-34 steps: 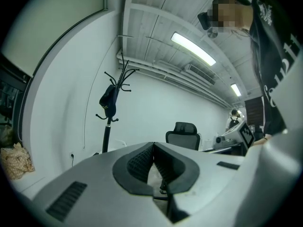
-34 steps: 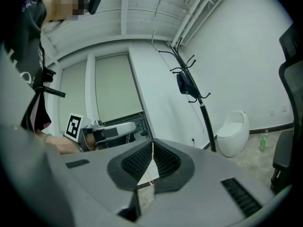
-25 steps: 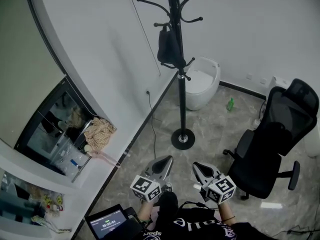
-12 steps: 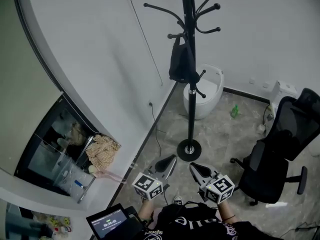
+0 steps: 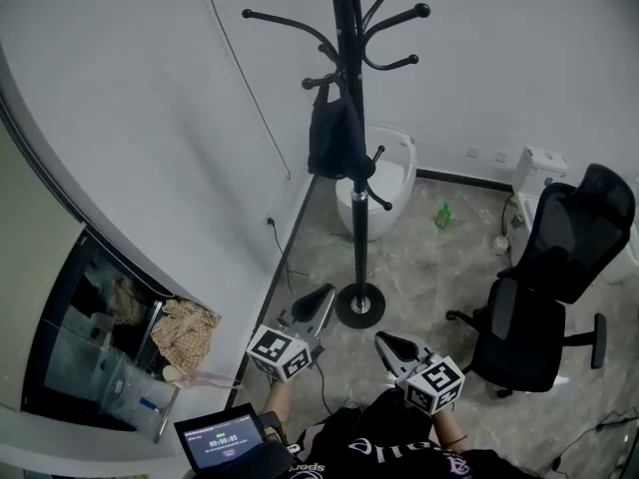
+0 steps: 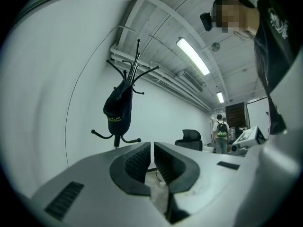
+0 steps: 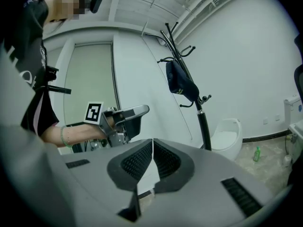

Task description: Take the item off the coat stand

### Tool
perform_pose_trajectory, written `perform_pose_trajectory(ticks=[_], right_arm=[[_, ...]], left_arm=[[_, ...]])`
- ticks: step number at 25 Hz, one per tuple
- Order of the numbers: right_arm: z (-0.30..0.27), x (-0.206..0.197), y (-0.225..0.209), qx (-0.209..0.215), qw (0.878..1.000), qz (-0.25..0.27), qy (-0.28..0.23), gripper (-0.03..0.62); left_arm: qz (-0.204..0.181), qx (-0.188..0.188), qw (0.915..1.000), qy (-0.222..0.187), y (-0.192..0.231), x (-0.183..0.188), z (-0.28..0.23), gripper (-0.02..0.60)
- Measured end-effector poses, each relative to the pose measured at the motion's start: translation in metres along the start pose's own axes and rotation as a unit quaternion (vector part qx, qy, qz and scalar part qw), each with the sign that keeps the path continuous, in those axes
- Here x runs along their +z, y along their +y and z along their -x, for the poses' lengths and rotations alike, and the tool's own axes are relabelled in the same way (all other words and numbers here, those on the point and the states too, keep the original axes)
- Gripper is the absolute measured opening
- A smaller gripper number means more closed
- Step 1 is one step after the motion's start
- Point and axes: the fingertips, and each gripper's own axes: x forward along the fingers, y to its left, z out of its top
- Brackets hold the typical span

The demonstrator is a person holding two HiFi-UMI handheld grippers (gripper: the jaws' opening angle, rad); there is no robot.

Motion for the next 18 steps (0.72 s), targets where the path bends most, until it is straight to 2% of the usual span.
perform_pose_trajectory(ticks=[3,7,11,18], right_arm=[[-0.006,0.010,-0.015,-0.009,1.000,0.014,0.002,0.018],[-0.021,0.028,-0.042,-0.010,0.999,0.040,0.000,0.018],[-0.045,0.044,-0.069,0.006,0.999,0.049,0.002,0.018],[-0.080,0.063,-0.105,0.044,0.997,0.055,0.010,0.018]], left_arm=[[-0.017,0.005,0.9997,-0.016,0.024,0.024,-0.020,0.015],[-0.048,0.030,0.9980,-0.029,0.054,0.050,-0.045,0.080],[-0.056,0.057,0.9955,-0.052,0.084,0.072,-0.066,0.114],[-0.079,0.068,0.9919,-0.072,0.121,0.100,-0.113,0.159]])
